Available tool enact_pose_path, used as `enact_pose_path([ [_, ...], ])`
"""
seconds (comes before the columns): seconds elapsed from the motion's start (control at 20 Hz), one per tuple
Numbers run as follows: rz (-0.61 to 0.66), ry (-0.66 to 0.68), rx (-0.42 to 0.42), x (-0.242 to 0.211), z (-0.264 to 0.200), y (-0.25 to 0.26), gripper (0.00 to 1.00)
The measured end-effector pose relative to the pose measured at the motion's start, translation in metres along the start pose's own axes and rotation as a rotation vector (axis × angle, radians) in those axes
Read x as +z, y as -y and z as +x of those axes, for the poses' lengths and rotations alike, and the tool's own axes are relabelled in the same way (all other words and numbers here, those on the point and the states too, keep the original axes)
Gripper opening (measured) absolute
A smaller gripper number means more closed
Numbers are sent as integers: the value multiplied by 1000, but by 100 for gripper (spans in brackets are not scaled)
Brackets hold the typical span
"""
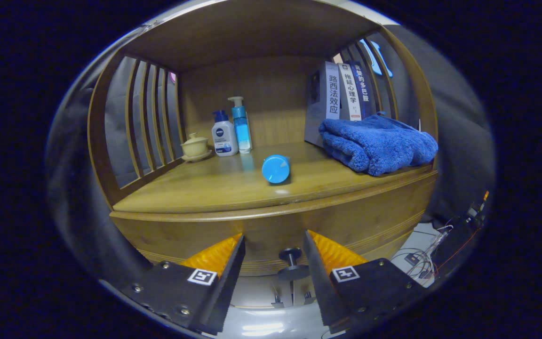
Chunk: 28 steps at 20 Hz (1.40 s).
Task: Pull open the drawer, take out the items inside it, and place them on the countertop above the cabinet.
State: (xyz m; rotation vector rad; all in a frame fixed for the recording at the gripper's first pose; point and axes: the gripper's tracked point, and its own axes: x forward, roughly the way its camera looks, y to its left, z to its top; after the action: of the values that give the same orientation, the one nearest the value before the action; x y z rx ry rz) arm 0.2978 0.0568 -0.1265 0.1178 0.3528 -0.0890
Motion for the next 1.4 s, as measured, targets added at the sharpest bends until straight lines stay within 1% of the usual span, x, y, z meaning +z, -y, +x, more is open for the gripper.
enact_pose_path([
  [0.15, 14, -7, 19, -1, 1, 0, 75],
  [0.3, -4, -13, 29, 3, -2, -1, 75],
  [0.4, 16, 12, 65, 13, -12, -10, 77],
  [0.5, 31, -7, 64, 12, -33, -7, 77],
  [0.65, -24, -99, 1, -10, -67, 17, 77],
  [0.75, -87, -147, -31, -17, -96, 34, 77],
  [0.85, -142, -172, -70, -17, -124, 56, 77],
  [0.95, -197, -157, -90, -9, -145, 79, 77],
  [1.1, -298, -174, -154, -3, -166, 131, 77],
  [1.3, -347, -201, -189, -4, -176, 188, 77],
  [1.4, -384, -223, -190, -9, -176, 214, 71],
])
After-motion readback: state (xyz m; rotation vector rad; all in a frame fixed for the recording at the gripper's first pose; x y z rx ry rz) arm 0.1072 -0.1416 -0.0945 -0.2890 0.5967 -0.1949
